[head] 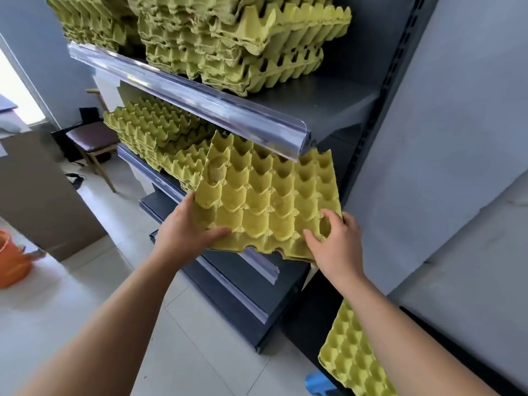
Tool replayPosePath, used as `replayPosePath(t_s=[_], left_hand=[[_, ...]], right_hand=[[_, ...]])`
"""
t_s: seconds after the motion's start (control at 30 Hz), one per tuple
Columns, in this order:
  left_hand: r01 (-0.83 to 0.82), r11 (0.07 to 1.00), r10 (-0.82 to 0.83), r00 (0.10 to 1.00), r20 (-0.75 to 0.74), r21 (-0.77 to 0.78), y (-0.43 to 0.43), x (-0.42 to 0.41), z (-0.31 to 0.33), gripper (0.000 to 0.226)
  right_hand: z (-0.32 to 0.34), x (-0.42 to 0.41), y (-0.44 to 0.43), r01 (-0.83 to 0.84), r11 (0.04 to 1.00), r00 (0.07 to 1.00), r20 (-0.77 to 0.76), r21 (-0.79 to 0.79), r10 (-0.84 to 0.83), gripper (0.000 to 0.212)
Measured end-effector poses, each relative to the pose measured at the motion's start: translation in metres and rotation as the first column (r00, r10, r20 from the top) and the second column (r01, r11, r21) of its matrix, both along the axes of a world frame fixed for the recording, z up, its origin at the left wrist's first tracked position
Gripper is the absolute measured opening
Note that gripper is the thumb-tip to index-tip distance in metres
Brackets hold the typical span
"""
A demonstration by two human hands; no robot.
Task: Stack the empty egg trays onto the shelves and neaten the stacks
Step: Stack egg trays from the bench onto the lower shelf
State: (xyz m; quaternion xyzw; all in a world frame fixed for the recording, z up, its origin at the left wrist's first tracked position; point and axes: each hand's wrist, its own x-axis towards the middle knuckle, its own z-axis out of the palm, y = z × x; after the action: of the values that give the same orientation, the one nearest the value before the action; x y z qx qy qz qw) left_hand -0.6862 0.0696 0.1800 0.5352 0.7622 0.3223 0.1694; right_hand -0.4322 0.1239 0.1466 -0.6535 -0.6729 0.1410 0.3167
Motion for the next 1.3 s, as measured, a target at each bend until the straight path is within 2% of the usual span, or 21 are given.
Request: replayPosePath(t_s=[0.2,0.5,0.63,0.73,0.83,0.93,1.07,1.3], left_hand=[[0.025,0.999,-0.027,0.997,0.077,0.03,0.05,-0.075,-0.02,0.079],[0.219,0.975,-0.216,0.974,0.062,-0.036,0.145,-0.187,-0.028,0.09],[0.334,0.942,-0.332,0.942,0.055,-0.029,0.175,-0.206,-0.026,0.076],[0.373,0.927,-0.371,0.927,0.06,-0.033,0.196,-0.213,-0.03,0.075],[0.411,0.91,-0.409,0.911,0.042,-0.05,0.218,-0.22,-0.035,0.064],[0.418,0.903,-0.415,0.909,0.043,-0.104,0.235,-0.225,-0.043,0.073],[0.417,0.895,-0.418,0.908,0.03,-0.157,0.245,-0.227,-0.051,0.105],[0.438,0.886,-0.452,0.89,-0.069,-0.149,0.246,-0.226,-0.053,0.103]], right_hand=[[-0.004,-0.067,0.036,0.005,1.0,1.0,-0.01,-0.004,-0.005,0.054],[-0.009,-0.169,0.079,0.194,0.981,0.981,0.025,-0.031,-0.193,0.052],[-0.01,-0.194,0.09,0.258,0.964,0.966,0.032,-0.055,-0.257,0.052],[-0.01,-0.204,0.098,0.312,0.948,0.95,0.045,-0.064,-0.309,0.052],[-0.011,-0.211,0.108,0.337,0.94,0.941,0.056,-0.06,-0.334,0.051],[-0.016,-0.215,0.116,0.347,0.934,0.937,0.068,-0.079,-0.343,0.052],[-0.023,-0.218,0.124,0.361,0.929,0.931,0.088,-0.086,-0.354,0.051],[-0.026,-0.219,0.125,0.387,0.915,0.919,0.125,-0.114,-0.373,0.053]])
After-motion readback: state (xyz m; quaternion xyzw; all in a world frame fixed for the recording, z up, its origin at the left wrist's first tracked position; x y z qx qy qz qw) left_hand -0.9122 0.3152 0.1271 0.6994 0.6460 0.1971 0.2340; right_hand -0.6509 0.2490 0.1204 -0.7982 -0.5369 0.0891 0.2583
